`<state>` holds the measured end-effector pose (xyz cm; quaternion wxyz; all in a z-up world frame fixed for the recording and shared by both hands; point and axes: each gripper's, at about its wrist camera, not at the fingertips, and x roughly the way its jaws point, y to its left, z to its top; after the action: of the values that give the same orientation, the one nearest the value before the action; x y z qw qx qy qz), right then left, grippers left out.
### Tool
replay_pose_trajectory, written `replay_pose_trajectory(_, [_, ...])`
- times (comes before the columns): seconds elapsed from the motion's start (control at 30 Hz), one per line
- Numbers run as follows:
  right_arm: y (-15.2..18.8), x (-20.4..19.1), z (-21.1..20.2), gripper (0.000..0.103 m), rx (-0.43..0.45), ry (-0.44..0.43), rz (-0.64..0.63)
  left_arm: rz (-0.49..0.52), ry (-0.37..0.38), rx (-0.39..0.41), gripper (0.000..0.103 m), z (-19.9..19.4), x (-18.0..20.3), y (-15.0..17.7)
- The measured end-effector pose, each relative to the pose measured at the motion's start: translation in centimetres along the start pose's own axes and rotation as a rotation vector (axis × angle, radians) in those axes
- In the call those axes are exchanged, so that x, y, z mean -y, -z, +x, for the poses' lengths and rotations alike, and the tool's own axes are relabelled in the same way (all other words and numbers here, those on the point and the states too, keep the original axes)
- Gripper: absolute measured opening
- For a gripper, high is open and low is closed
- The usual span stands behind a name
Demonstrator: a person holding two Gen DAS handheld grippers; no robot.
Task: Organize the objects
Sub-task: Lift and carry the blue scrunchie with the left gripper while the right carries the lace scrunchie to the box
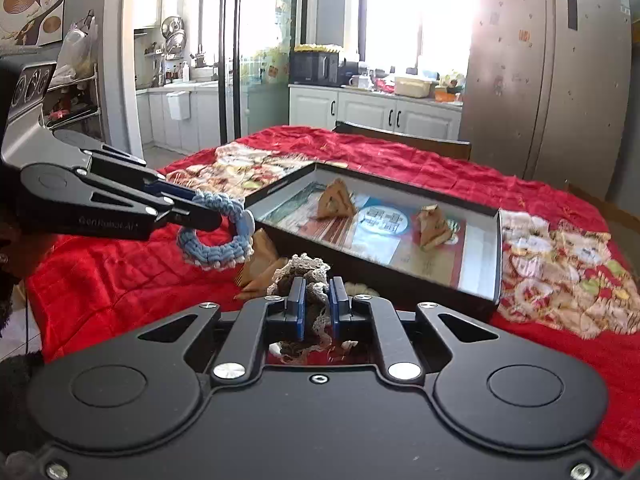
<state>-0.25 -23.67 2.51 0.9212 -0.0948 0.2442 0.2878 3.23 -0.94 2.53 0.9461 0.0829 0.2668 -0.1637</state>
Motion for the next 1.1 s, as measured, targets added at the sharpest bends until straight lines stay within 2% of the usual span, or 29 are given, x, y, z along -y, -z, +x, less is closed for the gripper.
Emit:
replay_pose_trajectory(0.4, [-3.1, 2.1, 1.4, 0.012, 0.054, 0.083, 0.016, -0.013, -0.035, 0.046, 0.017, 1.9, -1.1, -2.8])
replay_pose_trajectory(0.87, [-6.5, 5.2, 4.7, 0.012, 0.077, 0.165, 0.072, -0.036, -0.062, 0.049, 0.017, 5.7, -2.0, -5.9])
replay_pose_trajectory(1.1, [-8.1, 7.0, 7.3, 0.012, 0.071, 0.191, 0.114, -0.082, -0.061, 0.028, 0.017, 8.0, -2.9, -7.1])
